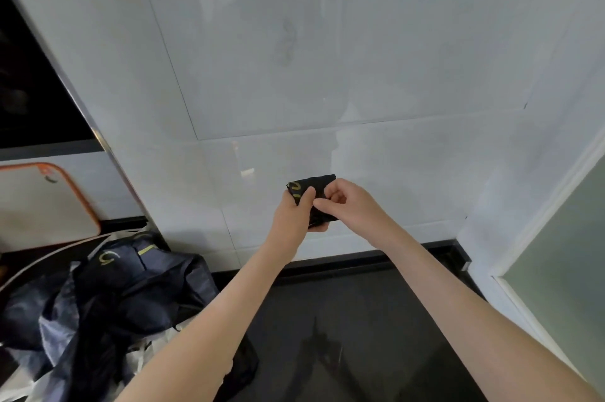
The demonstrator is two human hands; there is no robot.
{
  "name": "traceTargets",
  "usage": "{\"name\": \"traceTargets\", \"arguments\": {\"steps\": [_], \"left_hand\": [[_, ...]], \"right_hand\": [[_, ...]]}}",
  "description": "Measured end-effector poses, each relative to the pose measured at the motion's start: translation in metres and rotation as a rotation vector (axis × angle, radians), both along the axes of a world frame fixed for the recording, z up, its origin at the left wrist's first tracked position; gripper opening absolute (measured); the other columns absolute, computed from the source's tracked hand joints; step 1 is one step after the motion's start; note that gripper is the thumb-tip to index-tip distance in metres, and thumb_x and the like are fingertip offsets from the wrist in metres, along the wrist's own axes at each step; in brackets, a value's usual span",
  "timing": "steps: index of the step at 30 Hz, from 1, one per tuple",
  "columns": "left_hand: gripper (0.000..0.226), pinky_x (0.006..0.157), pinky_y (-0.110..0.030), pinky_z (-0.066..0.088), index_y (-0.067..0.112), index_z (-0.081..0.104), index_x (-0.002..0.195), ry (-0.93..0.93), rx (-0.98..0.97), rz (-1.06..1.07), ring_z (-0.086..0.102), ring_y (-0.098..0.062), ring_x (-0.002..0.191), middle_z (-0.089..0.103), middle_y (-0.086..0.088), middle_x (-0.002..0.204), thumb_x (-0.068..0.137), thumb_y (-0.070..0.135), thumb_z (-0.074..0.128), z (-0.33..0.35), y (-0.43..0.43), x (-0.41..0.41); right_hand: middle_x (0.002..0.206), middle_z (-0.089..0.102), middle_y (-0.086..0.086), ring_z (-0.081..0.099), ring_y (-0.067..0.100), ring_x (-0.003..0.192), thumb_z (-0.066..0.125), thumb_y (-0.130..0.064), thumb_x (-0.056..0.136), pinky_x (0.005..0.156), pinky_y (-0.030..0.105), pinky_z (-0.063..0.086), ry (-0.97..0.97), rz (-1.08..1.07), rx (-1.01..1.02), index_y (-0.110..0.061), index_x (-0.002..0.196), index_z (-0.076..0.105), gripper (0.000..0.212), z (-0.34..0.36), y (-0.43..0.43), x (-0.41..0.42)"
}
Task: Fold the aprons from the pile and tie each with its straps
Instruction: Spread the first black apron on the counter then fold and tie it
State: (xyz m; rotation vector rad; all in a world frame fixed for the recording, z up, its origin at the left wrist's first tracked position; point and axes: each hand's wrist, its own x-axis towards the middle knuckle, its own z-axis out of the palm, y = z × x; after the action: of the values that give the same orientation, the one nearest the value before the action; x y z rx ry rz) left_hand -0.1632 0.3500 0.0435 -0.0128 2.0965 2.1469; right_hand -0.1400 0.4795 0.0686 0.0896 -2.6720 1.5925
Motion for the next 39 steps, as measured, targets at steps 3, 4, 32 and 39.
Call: {"name": "traceTargets", "arguments": {"steps": [3,4,32,39], "left_hand": [[0.023,0.068,-0.035,0.060,0.010,0.051,0.121,0.087,-0.016,-0.018,0.072,-0.026,0.080,0.068,-0.012,0.107,0.102,0.023,0.044,0.007,0.001,0.002],[0.022,0.065,-0.033,0.059,0.011,0.050,0.121,0.118,-0.021,-0.026,0.071,-0.025,0.079,0.068,-0.011,0.106,0.102,0.021,0.044,0.010,0.001,0.004],[0.031,0.091,-0.033,0.054,0.005,0.041,0.122,0.216,0.120,-0.255,0.067,-0.015,0.100,0.061,-0.007,0.117,0.092,0.009,0.047,0.062,0.001,0.008],[0.040,0.090,-0.032,0.054,0.005,0.050,0.120,0.318,0.143,-0.310,0.068,-0.031,0.101,0.069,-0.020,0.107,0.081,0.001,0.040,0.118,-0.029,0.005]], "right_hand": [[0.083,0.051,-0.001,0.049,0.010,0.075,0.062,-0.021,0.092,0.065,0.017,0.041,0.102,-0.049,0.034,-0.015,0.100,0.053,0.014,0.004,-0.001,-0.002],[0.083,0.053,-0.001,0.051,0.010,0.076,0.060,-0.020,0.093,0.066,0.017,0.041,0.116,-0.048,0.014,-0.015,0.099,0.054,0.010,0.005,0.001,-0.002],[0.082,0.055,-0.003,0.050,0.009,0.070,0.060,-0.034,0.091,0.058,0.022,0.037,0.085,-0.139,0.113,-0.012,0.090,0.053,0.024,0.076,-0.005,-0.002],[0.079,0.053,0.002,0.047,0.015,0.068,0.053,-0.018,0.095,0.057,0.025,0.033,0.100,-0.028,0.188,-0.007,0.096,0.056,0.011,0.135,-0.001,-0.010]]}}
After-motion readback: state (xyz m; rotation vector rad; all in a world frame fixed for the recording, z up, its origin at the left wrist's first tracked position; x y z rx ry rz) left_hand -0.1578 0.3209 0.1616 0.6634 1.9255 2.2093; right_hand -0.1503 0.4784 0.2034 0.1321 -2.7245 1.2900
